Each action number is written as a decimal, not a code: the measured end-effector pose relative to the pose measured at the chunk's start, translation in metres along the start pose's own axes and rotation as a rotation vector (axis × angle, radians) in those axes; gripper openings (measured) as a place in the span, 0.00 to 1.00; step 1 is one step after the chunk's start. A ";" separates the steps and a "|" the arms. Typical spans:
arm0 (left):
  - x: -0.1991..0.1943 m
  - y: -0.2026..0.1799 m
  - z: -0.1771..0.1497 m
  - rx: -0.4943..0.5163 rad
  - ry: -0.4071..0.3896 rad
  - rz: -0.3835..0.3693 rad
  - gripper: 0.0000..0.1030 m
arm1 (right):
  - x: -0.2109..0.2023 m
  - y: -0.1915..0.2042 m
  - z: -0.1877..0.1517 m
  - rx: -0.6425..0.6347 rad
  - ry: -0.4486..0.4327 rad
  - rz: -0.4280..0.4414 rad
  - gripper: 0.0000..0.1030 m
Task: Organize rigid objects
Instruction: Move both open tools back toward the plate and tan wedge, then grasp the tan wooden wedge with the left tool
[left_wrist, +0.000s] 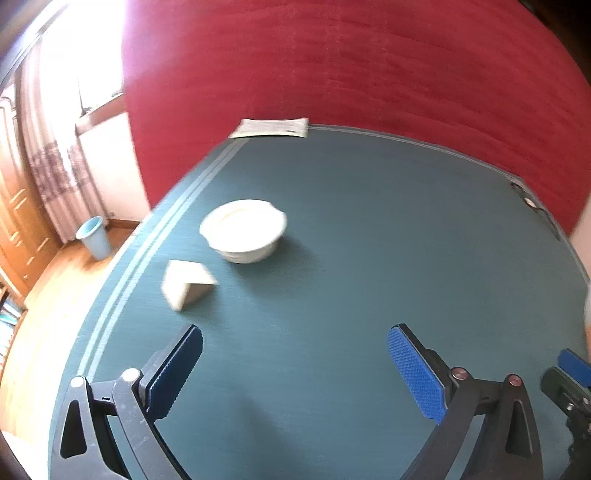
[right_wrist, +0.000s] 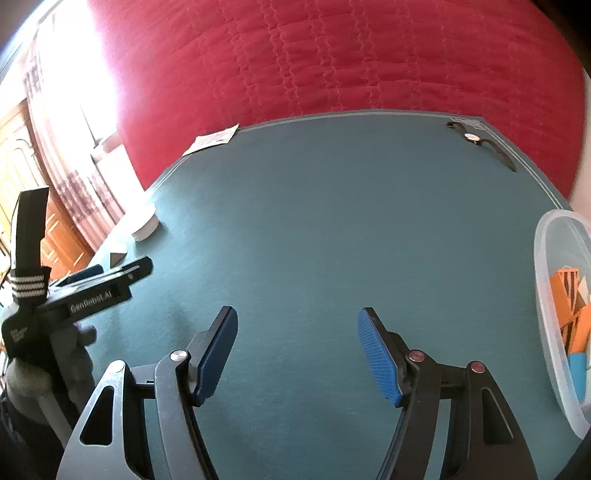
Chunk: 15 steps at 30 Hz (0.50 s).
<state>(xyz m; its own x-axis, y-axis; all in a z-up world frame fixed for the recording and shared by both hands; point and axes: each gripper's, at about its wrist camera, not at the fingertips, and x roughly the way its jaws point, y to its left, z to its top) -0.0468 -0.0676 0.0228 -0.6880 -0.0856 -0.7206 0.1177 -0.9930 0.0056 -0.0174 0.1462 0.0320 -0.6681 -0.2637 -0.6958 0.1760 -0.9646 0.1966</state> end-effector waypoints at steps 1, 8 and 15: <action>0.000 0.008 0.000 -0.008 -0.002 0.016 0.99 | 0.001 0.001 0.000 -0.004 0.004 0.003 0.67; 0.016 0.055 0.005 -0.079 0.044 0.088 0.99 | 0.007 0.007 -0.002 -0.014 0.019 0.014 0.67; 0.031 0.072 0.016 -0.051 0.056 0.062 0.99 | 0.015 0.013 -0.004 -0.030 0.042 0.026 0.67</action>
<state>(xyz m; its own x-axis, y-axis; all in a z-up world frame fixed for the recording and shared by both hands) -0.0713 -0.1427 0.0124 -0.6377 -0.1404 -0.7573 0.1958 -0.9805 0.0169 -0.0219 0.1293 0.0217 -0.6323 -0.2879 -0.7193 0.2146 -0.9572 0.1944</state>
